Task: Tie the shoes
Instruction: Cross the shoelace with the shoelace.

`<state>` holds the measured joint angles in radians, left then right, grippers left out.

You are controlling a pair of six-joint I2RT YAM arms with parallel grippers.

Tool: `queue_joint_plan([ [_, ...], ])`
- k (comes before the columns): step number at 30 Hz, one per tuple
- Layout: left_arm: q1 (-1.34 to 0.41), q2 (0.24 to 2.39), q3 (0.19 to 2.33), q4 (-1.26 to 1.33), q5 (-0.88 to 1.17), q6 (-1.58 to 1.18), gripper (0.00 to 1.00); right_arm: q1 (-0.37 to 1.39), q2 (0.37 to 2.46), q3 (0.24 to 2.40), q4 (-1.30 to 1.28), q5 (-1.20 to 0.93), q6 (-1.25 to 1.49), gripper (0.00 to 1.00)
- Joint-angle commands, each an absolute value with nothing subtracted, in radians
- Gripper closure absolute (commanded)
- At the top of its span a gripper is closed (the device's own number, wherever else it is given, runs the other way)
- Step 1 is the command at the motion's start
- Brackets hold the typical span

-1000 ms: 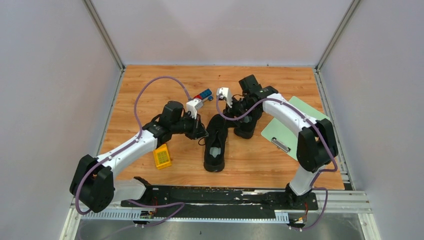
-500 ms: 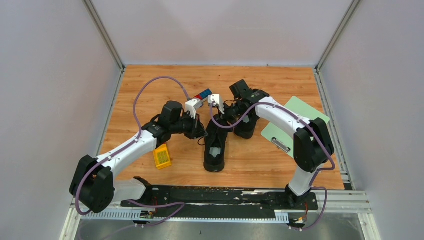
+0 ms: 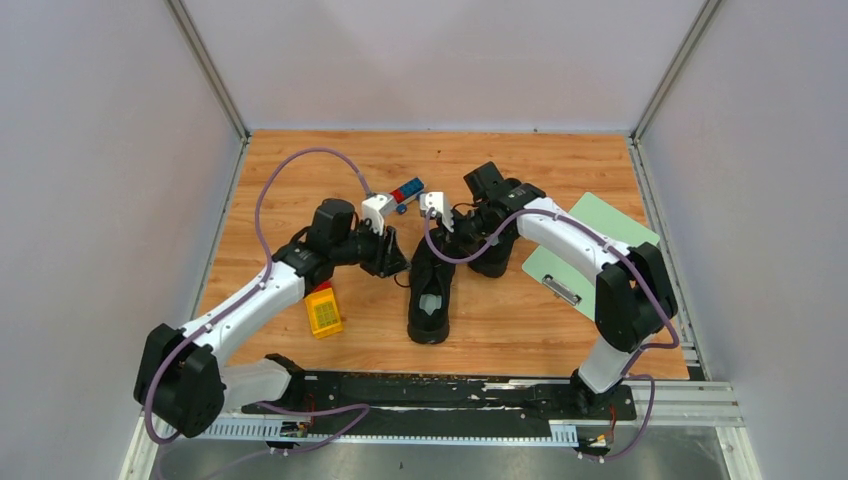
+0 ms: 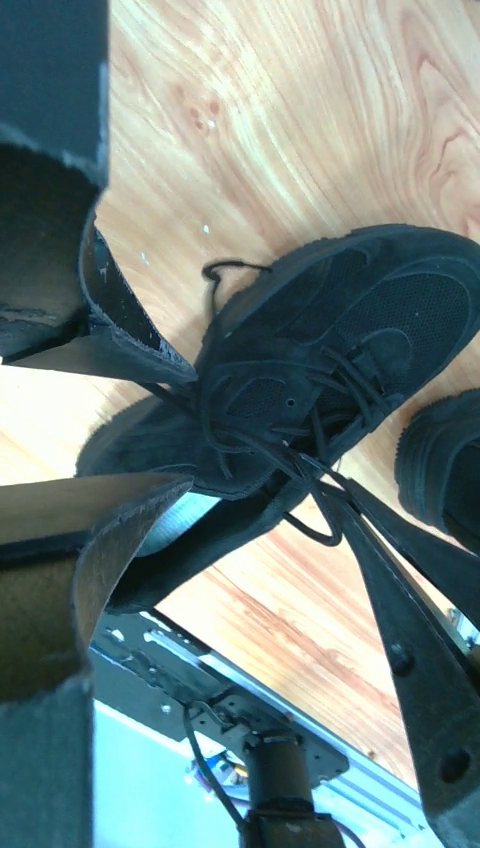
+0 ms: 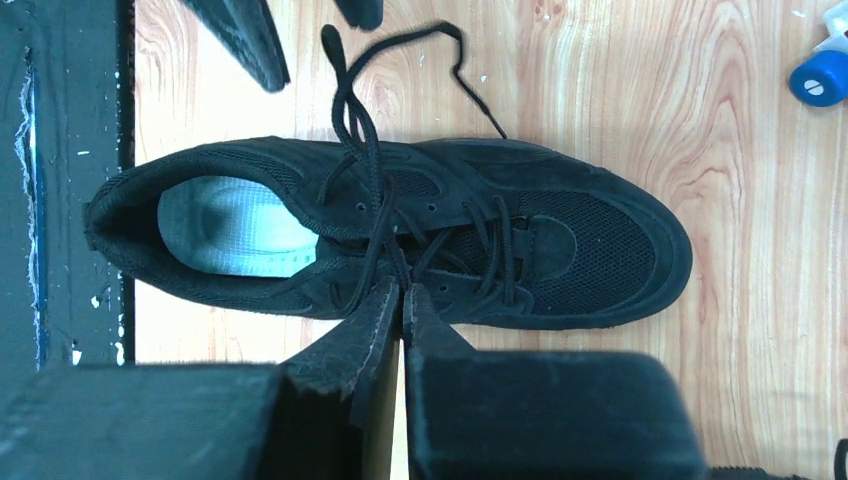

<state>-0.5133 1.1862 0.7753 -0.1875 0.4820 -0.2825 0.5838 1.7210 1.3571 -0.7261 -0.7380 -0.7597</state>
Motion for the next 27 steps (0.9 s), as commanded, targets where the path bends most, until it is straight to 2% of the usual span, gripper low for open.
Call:
queue_joint_plan([
  [1, -0.499, 1.139, 0.896, -0.322, 0.559, -0.029, 0.53, 0.584, 1.644, 1.34, -0.737, -0.727, -0.8, 0.96],
  [4, -0.499, 1.121, 0.959, -0.472, 0.596, 0.193, 0.5, 0.584, 1.638, 1.335, -0.74, -0.727, -0.808, 0.96],
  [8, -0.493, 1.097, 0.955, -0.517, 0.674, 0.578, 0.49, 0.584, 1.63, 1.34, -0.74, -0.726, -0.815, 0.96],
  [12, -0.49, 1.194, 0.954, -0.617, 0.78, 0.863, 0.49, 0.584, 1.632, 1.342, -0.741, -0.726, -0.813, 0.96],
  [16, -0.464, 1.302, 0.98, -0.701, 0.803, 0.941, 0.5, 0.584, 1.623, 1.333, -0.745, -0.727, -0.815, 0.96],
  [23, -0.373, 1.316, 0.879, -0.526, 0.931, 0.842, 0.51, 0.585, 1.615, 1.319, -0.745, -0.727, -0.813, 0.96],
  [27, -0.357, 1.316, 0.852, -0.548, 1.024, 0.908, 0.5, 0.585, 1.62, 1.328, -0.748, -0.727, -0.81, 0.96],
])
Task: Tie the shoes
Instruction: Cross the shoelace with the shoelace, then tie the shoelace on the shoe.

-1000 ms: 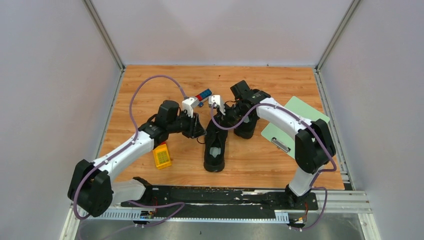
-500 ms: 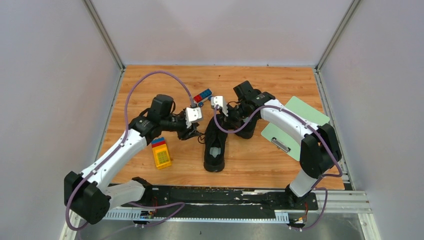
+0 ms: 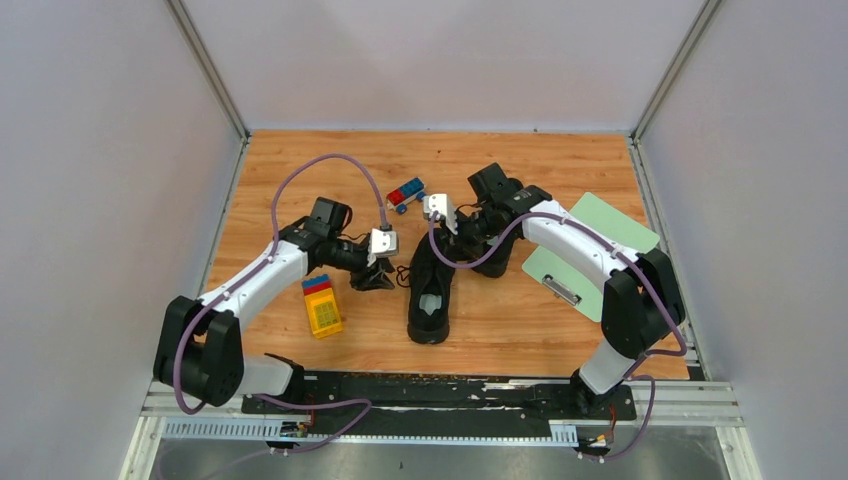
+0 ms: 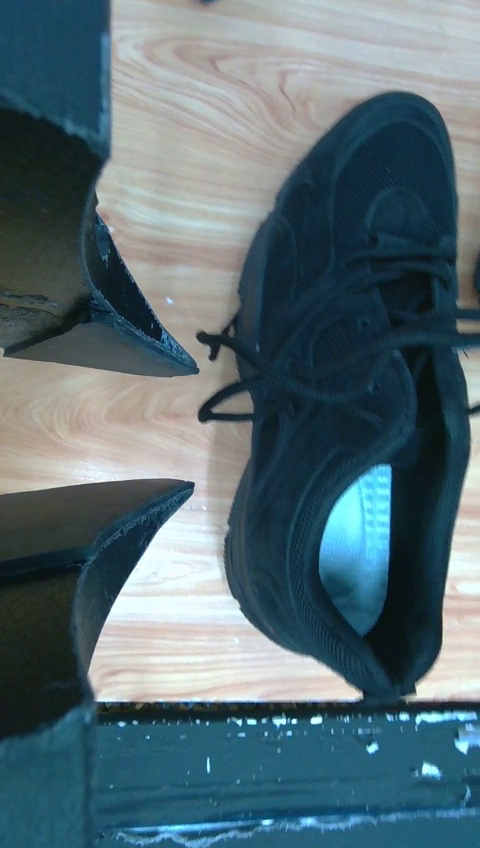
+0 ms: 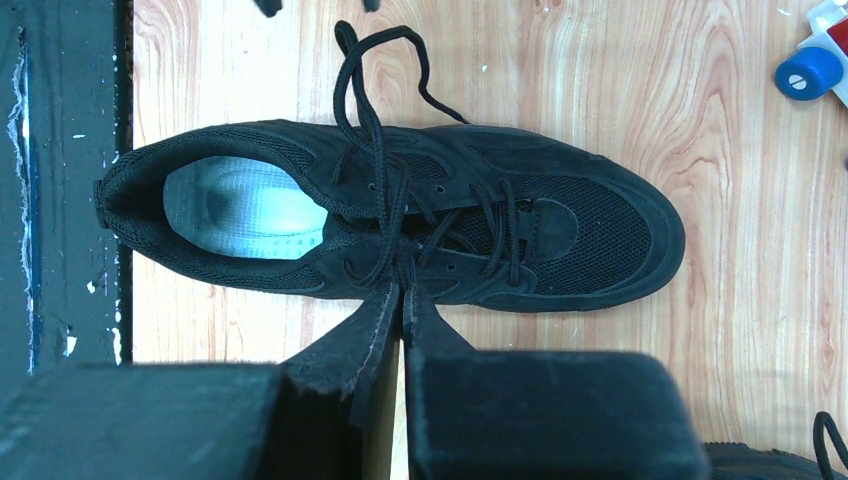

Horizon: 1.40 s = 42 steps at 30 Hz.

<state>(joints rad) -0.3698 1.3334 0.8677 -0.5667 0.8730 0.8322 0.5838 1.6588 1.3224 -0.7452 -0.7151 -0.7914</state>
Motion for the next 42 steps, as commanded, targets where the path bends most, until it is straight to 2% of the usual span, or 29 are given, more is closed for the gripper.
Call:
queue_joint_plan([
  [1, -0.356, 1.315, 0.857, -0.587, 1.03, 0.931, 0.5, 0.585, 1.621, 1.331, -0.751, -0.726, -0.809, 0.96],
  [8, -0.351, 1.388, 0.897, -0.502, 0.936, 0.903, 0.53, 0.584, 1.623, 1.35, -0.758, -0.724, -0.805, 0.96],
  [12, -0.32, 1.484, 0.983, -0.52, 0.974, 0.935, 0.55, 0.584, 1.617, 1.356, -0.764, -0.732, -0.798, 0.96],
  [18, -0.293, 1.563, 1.076, -0.691, 1.02, 1.136, 0.55, 0.585, 1.612, 1.357, -0.771, -0.74, -0.793, 0.96],
  [23, -0.266, 1.642, 1.227, -1.089, 1.049, 1.421, 0.53, 0.584, 1.611, 1.36, -0.772, -0.747, -0.787, 0.96],
  [28, -0.263, 1.586, 1.111, -0.8, 0.959, 1.27, 0.53, 0.584, 1.62, 1.37, -0.772, -0.758, -0.783, 0.95],
  [33, -0.301, 1.675, 1.136, -0.743, 0.892, 1.214, 0.58, 0.585, 1.631, 1.388, -0.773, -0.764, -0.775, 0.95],
  [42, -0.362, 1.674, 1.117, -0.704, 0.815, 1.25, 0.54, 0.586, 1.658, 1.398, -0.771, -0.775, -0.769, 0.95],
])
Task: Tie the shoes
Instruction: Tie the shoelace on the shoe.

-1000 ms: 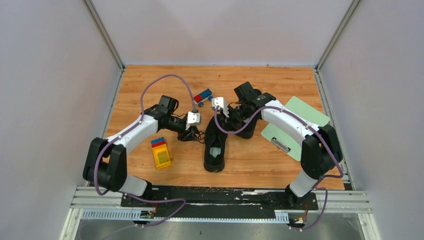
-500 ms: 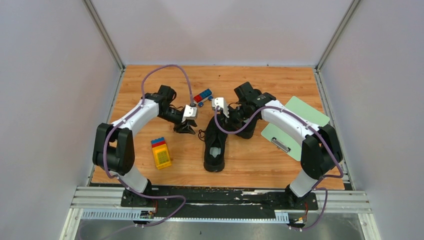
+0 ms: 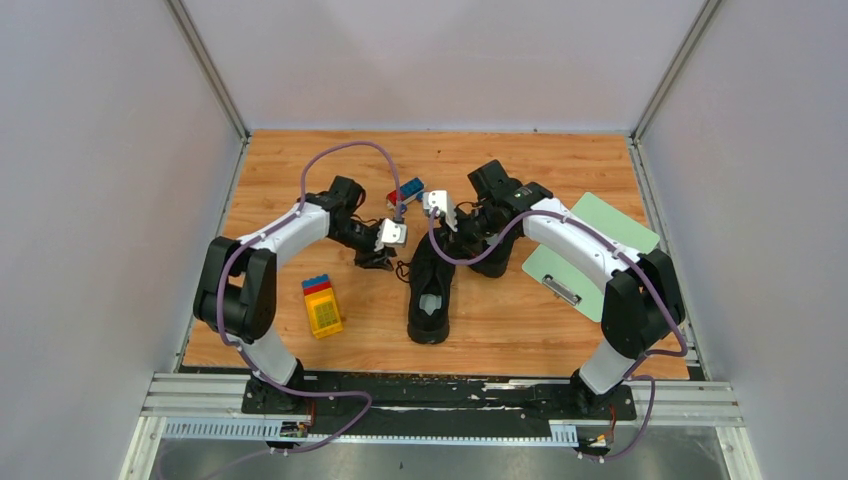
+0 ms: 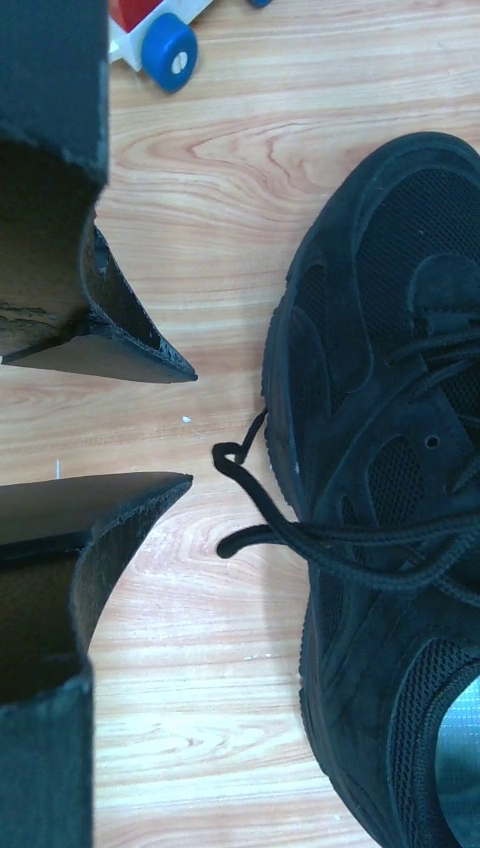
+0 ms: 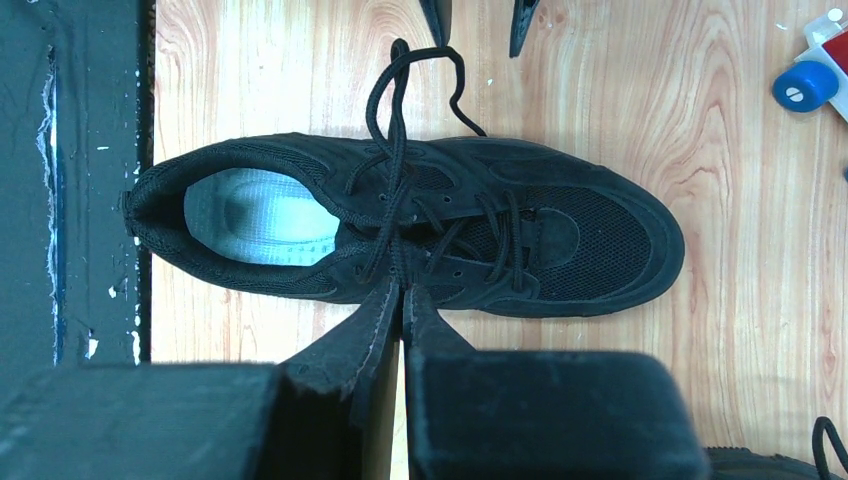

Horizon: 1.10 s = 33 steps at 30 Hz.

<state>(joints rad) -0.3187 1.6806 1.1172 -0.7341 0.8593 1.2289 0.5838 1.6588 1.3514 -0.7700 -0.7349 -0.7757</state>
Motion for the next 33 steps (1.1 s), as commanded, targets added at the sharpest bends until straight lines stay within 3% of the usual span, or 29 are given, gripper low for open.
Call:
queue_joint_plan([
  [1, -0.368, 1.676, 1.12, -0.709, 0.8, 1.256, 0.54, 0.586, 1.661, 1.401, -0.77, -0.778, -0.767, 0.95],
  [8, -0.407, 1.673, 1.164, -0.754, 0.877, 1.282, 0.53, 0.586, 1.664, 1.404, -0.77, -0.772, -0.766, 0.95],
  [12, -0.431, 1.688, 1.175, -0.76, 0.879, 1.283, 0.58, 0.586, 1.655, 1.396, -0.769, -0.772, -0.765, 0.95],
  [14, -0.434, 1.692, 1.186, -0.772, 0.88, 1.277, 0.67, 0.585, 1.65, 1.387, -0.769, -0.768, -0.769, 0.95],
  [16, -0.434, 1.696, 1.2, -0.798, 0.87, 1.266, 0.85, 0.586, 1.644, 1.376, -0.769, -0.758, -0.773, 0.95],
  [19, -0.427, 1.677, 1.21, -0.829, 0.811, 1.239, 0.99, 0.584, 1.621, 1.353, -0.771, -0.733, -0.777, 0.96],
  [27, -0.329, 1.556, 1.153, -0.75, 0.562, 1.028, 1.0, 0.519, 1.505, 1.19, -0.787, -0.625, -0.738, 1.0],
  [33, -0.311, 1.475, 1.084, -0.711, 0.495, 0.899, 1.0, 0.387, 1.383, 1.049, -0.798, -0.562, -0.732, 1.0],
])
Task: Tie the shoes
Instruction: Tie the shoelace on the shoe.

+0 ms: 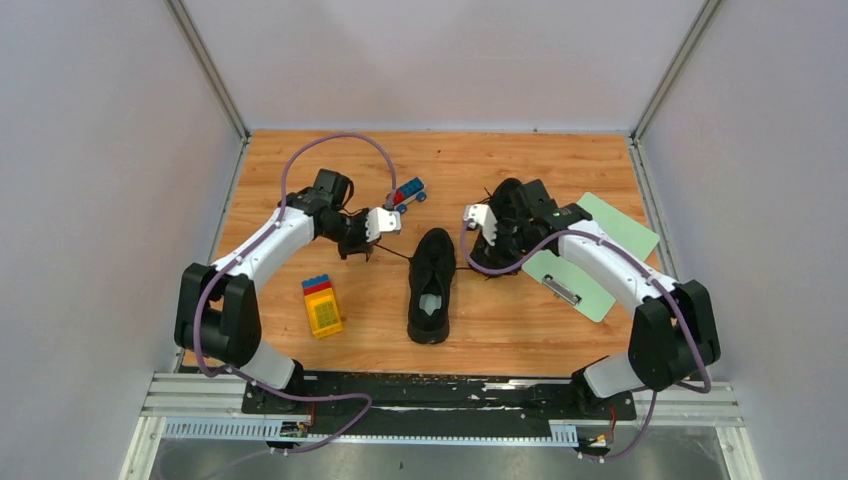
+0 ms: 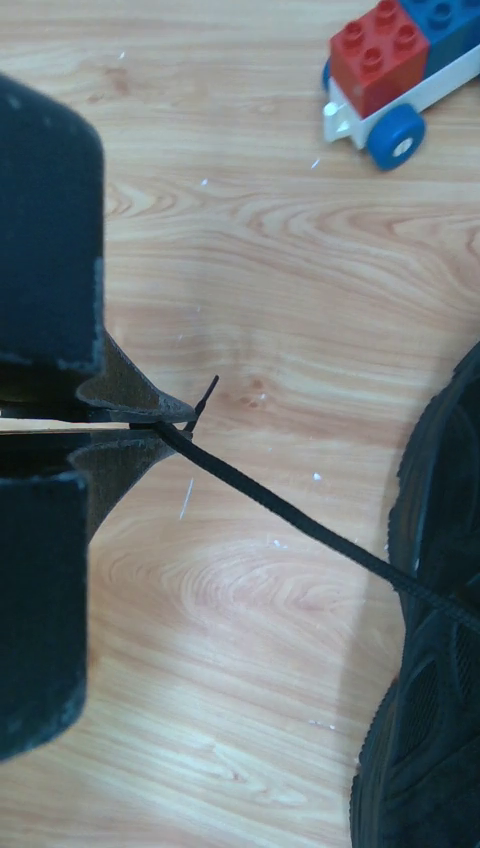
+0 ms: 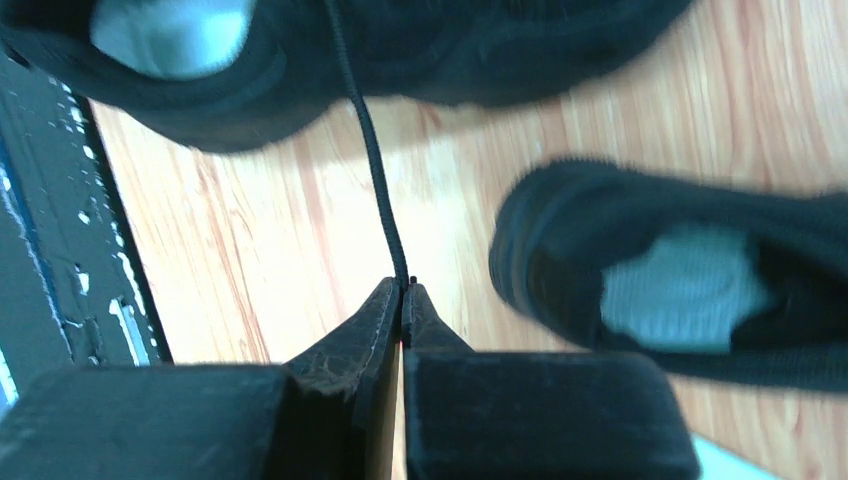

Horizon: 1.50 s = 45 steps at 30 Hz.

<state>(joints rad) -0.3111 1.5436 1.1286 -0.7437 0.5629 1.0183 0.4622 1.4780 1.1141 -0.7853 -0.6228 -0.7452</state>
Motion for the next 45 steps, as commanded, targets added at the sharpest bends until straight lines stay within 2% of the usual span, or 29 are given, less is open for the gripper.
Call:
queue_joint_plan([
  [1, -0.311, 1.46, 1.076, -0.706, 0.486, 0.874, 1.0, 0.36, 1.353, 1.03, -0.805, -0.554, -0.73, 1.0],
  [9, -0.327, 1.415, 1.013, -0.663, 0.372, 0.804, 1.0, 0.18, 1.204, 0.914, -0.8, -0.517, -0.655, 1.0],
  [15, -0.327, 1.391, 0.947, -0.68, 0.219, 0.865, 1.0, 0.095, 1.115, 0.86, -0.782, -0.475, -0.59, 1.0],
  [23, -0.323, 1.264, 0.824, -0.671, 0.03, 0.913, 1.0, -0.063, 0.979, 0.77, -0.783, -0.469, -0.648, 1.0],
  [27, -0.322, 1.275, 0.819, -0.688, -0.042, 0.89, 1.0, -0.136, 0.972, 0.768, -0.783, -0.497, -0.656, 1.0],
  [33, -0.344, 1.275, 0.895, -0.736, 0.066, 0.787, 1.0, -0.208, 1.012, 0.802, -0.764, -0.518, -0.591, 1.0],
  [39, -0.337, 1.312, 0.891, -0.737, -0.021, 0.813, 1.0, -0.253, 1.025, 0.796, -0.75, -0.523, -0.563, 1.0],
  [45, -0.273, 1.254, 0.858, -0.742, -0.045, 0.814, 1.0, -0.272, 1.014, 0.757, -0.74, -0.536, -0.571, 1.0],
])
